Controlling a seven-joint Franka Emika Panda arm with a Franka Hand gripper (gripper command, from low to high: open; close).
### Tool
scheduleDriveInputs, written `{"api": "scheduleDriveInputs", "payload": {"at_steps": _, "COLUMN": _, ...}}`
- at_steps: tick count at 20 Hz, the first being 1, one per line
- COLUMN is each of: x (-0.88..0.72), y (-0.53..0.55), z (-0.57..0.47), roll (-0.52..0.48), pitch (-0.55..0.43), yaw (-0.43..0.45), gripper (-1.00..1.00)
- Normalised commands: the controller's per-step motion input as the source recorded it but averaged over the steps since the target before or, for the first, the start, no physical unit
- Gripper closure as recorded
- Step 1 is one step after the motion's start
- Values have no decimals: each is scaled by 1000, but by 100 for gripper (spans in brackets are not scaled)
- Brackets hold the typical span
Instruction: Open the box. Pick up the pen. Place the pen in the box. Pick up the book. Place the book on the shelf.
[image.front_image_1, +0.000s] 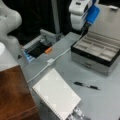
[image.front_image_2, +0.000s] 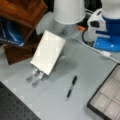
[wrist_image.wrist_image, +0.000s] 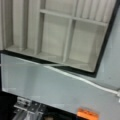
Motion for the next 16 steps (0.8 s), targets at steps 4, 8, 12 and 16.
{"api": "scheduleDriveInputs", "payload": {"at_steps": 4, "x": -21, "y": -473, "z": -209, "roll": -324, "pitch": -158, "yaw": 234, "gripper": -100}}
{"api": "scheduleDriveInputs", "payload": {"at_steps": 8, "x": 12, "y": -427, "z": -273, "roll": -157, "pitch": -165, "yaw": 265, "gripper": -100}}
{"api": "scheduleDriveInputs", "payload": {"at_steps": 12, "x": 0, "y": -324, "z": -236, "roll": -67, "pitch": -148, "yaw": 288, "gripper": -100}}
{"api": "scheduleDriveInputs", "payload": {"at_steps": 16, "x": -9, "y": -242, "z": -176, "roll": -84, "pitch": -123, "yaw": 329, "gripper": -100}}
